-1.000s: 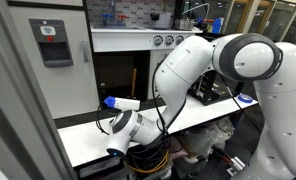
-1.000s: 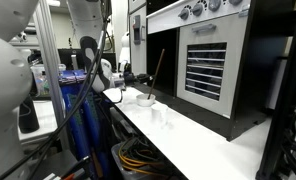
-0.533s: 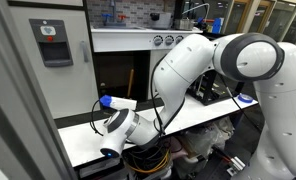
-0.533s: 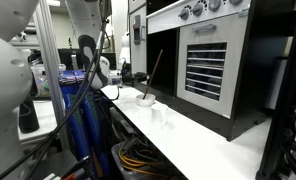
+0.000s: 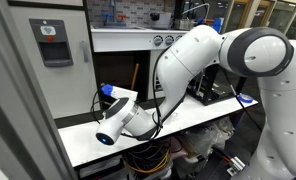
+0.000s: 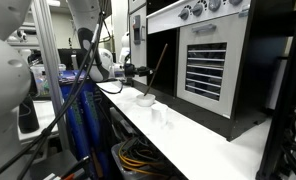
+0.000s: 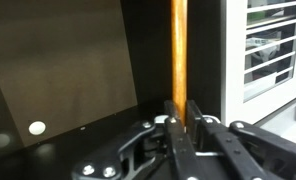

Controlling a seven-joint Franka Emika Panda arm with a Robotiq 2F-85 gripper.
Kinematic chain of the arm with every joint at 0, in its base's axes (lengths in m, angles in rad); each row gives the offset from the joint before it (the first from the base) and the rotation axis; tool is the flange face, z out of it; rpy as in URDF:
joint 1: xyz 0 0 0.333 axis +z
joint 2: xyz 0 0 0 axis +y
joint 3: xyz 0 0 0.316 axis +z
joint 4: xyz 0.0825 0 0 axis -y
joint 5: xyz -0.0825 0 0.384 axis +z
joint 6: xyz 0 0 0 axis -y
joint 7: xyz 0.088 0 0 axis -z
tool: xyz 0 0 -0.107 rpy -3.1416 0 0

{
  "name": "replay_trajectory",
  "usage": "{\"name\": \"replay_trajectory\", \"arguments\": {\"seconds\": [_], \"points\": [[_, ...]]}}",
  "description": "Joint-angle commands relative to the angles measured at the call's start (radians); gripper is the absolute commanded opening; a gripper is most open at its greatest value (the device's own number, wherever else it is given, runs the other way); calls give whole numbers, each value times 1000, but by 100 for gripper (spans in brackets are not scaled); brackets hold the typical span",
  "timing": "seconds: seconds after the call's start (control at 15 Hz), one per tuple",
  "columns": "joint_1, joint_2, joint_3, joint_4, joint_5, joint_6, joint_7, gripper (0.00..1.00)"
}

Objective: Use the brown spoon to stir the contents in the white bowl

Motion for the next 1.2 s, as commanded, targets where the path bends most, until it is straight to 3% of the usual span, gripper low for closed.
{"name": "replay_trajectory", "arguments": {"seconds": [0.0,0.47,1.13], "points": [[-39,-97,14,-12,102,36,-83,3],[-68,-251,37,17,362,112,-118,3],[-63,-330,53,18,742,338,30,3]]}}
